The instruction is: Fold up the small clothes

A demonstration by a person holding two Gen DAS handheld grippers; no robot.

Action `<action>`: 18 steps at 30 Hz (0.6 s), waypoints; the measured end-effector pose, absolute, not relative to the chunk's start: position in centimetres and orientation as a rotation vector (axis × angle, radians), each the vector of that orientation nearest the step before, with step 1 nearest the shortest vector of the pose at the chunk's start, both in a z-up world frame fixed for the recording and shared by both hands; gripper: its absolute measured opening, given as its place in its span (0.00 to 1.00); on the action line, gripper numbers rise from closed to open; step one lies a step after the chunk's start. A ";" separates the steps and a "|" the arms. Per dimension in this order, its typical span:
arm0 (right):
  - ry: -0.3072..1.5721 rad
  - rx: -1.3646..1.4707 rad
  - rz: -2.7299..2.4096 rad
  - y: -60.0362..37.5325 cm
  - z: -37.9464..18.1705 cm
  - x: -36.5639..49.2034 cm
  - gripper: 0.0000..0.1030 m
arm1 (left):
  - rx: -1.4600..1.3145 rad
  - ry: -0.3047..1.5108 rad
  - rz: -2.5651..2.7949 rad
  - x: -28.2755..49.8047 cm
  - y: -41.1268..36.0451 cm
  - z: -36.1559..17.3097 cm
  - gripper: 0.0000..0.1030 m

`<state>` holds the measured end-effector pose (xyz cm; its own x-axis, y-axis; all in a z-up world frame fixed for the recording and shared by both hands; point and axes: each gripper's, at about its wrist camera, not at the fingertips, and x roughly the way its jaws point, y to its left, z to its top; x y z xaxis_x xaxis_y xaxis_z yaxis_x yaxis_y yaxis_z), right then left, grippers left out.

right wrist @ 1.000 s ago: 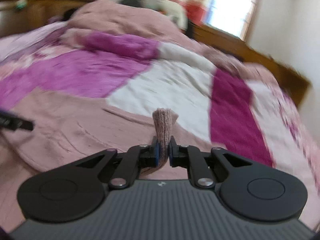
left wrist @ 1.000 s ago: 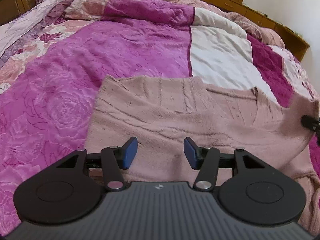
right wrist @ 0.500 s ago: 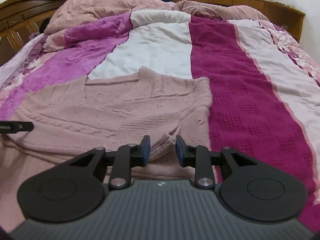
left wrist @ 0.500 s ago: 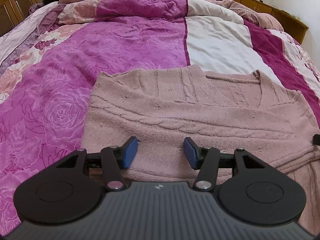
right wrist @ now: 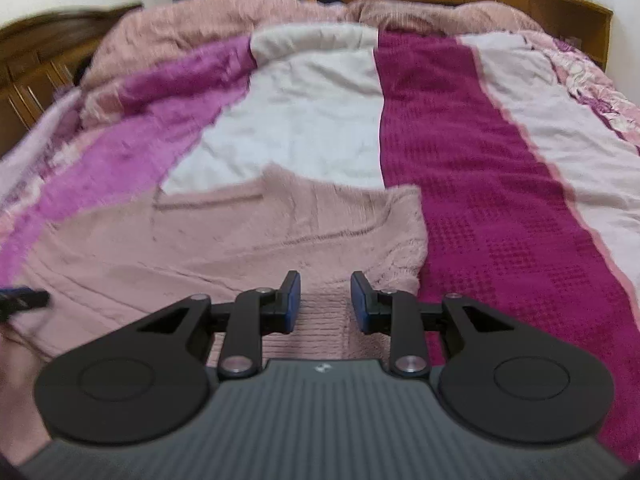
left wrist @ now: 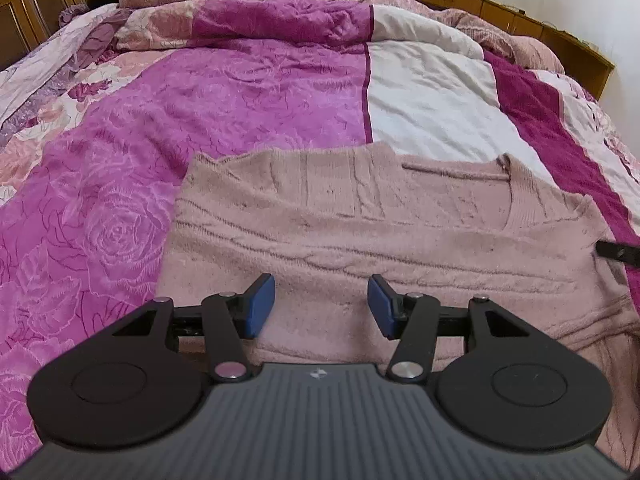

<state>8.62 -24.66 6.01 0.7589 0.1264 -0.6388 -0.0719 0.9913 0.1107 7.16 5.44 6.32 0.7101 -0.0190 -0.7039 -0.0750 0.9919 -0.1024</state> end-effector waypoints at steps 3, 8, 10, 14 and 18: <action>0.739 0.065 0.111 -24.4 4.8 9.1 0.29 | -0.137 0.764 0.031 7.3 5.5 6.5 0.58; 0.724 0.104 0.136 -24.8 4.2 8.3 0.31 | -0.157 0.750 0.031 7.7 5.4 6.3 0.58; 0.729 0.134 0.141 -25.2 4.2 8.2 0.31 | -0.162 0.752 0.036 7.9 5.3 6.1 0.58; 0.729 0.159 0.170 -25.4 4.4 8.1 0.28 | -0.149 0.762 0.052 8.1 4.8 5.5 0.58; 0.684 0.107 0.230 -24.7 5.0 7.5 0.12 | -0.128 0.755 0.068 8.3 4.4 5.4 0.58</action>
